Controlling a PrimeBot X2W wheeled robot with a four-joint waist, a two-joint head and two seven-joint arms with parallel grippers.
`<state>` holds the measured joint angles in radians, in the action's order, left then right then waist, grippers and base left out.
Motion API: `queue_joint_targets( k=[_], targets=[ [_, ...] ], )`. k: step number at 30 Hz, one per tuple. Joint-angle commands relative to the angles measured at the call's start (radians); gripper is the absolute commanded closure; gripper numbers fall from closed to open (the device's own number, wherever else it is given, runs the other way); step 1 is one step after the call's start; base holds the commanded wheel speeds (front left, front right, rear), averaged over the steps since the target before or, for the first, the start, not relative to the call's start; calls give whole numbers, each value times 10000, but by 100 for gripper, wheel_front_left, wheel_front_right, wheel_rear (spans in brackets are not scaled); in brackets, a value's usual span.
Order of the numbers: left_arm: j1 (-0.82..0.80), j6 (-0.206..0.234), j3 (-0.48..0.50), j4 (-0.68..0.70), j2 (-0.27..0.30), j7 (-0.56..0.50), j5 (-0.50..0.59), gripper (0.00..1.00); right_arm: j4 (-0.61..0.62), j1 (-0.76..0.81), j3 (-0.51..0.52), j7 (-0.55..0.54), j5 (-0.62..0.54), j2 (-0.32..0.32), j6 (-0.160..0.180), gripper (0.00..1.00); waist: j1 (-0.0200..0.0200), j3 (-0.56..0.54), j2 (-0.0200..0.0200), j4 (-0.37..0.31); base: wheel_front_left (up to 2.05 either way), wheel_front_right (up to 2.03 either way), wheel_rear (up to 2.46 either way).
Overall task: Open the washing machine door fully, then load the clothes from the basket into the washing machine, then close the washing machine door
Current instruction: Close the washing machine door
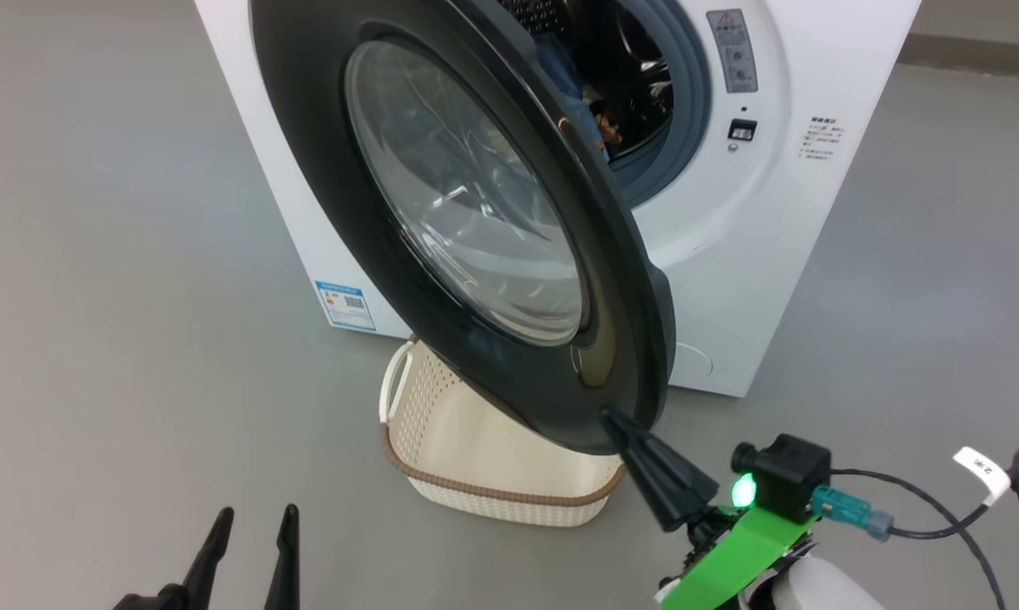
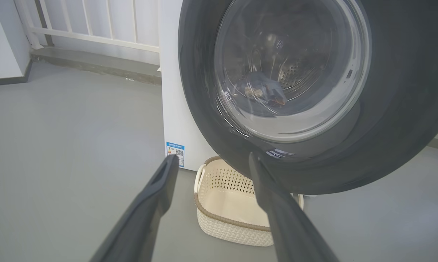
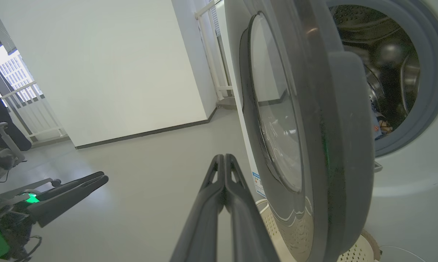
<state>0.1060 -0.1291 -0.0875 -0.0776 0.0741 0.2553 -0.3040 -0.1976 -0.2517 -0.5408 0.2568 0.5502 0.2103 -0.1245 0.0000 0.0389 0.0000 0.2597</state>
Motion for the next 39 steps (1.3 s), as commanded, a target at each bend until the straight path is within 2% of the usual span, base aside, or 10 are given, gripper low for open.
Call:
queue_joint_targets(
  k=[1, 13, 24, 39],
  targets=[
    [-356, -15, 302, 226, 5, 65, 21, 0, 192, -418, -55, 49, 107, -133, -62, 100, 0, 125, 0, 36, 0, 0, 0],
    [-1095, -15, 35, 251, -206, 65, 3, 0, -769, -1407, 765, 49, -9, -315, -62, 100, 0, 1251, 0, 43, 0, 0, 0],
    [-1733, -15, -135, 464, -235, 65, -92, 0, -847, -2512, 2288, 49, -226, -172, -62, 100, 0, 2027, 0, 152, 0, 0, 0],
    [-2427, -15, -601, 721, -238, 65, -258, 0, -1157, -4413, 4204, 49, -167, 282, -62, 100, 0, 2991, 0, 709, 0, 0, 0]
  ],
)
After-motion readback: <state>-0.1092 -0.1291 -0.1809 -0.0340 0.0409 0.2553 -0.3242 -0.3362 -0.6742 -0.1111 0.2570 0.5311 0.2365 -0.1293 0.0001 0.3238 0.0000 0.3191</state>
